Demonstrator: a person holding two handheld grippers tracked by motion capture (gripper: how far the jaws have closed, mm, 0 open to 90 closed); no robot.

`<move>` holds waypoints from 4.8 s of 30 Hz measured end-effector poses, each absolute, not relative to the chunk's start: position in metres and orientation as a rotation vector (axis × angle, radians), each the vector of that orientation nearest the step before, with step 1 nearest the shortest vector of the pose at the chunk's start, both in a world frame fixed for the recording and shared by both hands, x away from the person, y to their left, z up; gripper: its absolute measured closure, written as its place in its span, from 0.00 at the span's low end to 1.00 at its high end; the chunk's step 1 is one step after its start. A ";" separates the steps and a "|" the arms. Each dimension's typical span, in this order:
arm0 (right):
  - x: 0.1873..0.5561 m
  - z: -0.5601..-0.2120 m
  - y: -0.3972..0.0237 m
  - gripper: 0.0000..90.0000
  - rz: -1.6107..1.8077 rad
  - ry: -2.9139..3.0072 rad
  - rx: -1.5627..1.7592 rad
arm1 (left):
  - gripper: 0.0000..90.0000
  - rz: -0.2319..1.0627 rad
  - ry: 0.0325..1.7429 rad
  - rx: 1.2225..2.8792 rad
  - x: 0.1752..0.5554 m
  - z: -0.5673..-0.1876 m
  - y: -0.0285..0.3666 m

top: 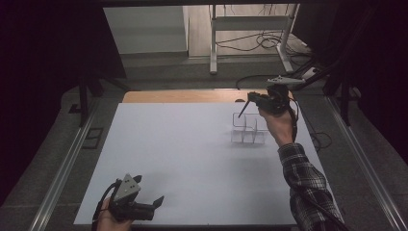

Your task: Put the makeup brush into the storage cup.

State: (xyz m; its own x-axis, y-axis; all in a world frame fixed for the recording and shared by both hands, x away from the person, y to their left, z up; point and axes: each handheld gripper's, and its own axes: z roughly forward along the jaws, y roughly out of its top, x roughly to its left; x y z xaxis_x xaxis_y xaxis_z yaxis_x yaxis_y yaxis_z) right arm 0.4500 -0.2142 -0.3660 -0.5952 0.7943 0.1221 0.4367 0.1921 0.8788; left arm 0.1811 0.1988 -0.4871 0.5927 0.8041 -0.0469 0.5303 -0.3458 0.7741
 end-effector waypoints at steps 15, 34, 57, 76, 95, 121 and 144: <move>0.451 -0.386 -0.211 0.93 1.348 2.145 1.171 | 0.01 0.448 1.057 2.031 0.181 -0.487 0.199; 0.450 -0.410 -0.207 0.93 1.331 2.180 1.169 | 0.01 0.445 1.057 2.033 0.181 -0.487 0.199; 0.453 -0.436 -0.202 0.90 1.282 2.231 1.195 | 0.01 0.444 1.057 2.038 0.181 -0.487 0.199; 0.460 -0.432 -0.197 0.09 1.252 2.215 1.144 | 0.01 0.444 1.052 2.031 0.181 -0.487 0.199; 0.451 -0.420 -0.197 0.08 1.220 2.253 1.109 | 0.01 0.435 1.051 2.040 0.181 -0.487 0.198; 0.431 -0.406 -0.203 0.07 1.215 2.261 1.076 | 0.01 0.438 1.056 2.038 0.181 -0.486 0.198; 0.403 -0.402 -0.204 0.04 1.240 2.298 1.017 | 0.01 0.411 1.059 2.012 0.181 -0.486 0.198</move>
State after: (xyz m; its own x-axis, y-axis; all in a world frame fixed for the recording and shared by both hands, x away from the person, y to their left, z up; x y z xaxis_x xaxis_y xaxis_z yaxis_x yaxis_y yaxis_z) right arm 0.4034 -0.2040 -0.4015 -0.6871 0.7255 0.0387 0.4307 0.3638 0.8259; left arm 0.1812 0.1985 -0.4856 0.5956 0.7994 -0.0793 0.5369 -0.3227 0.7795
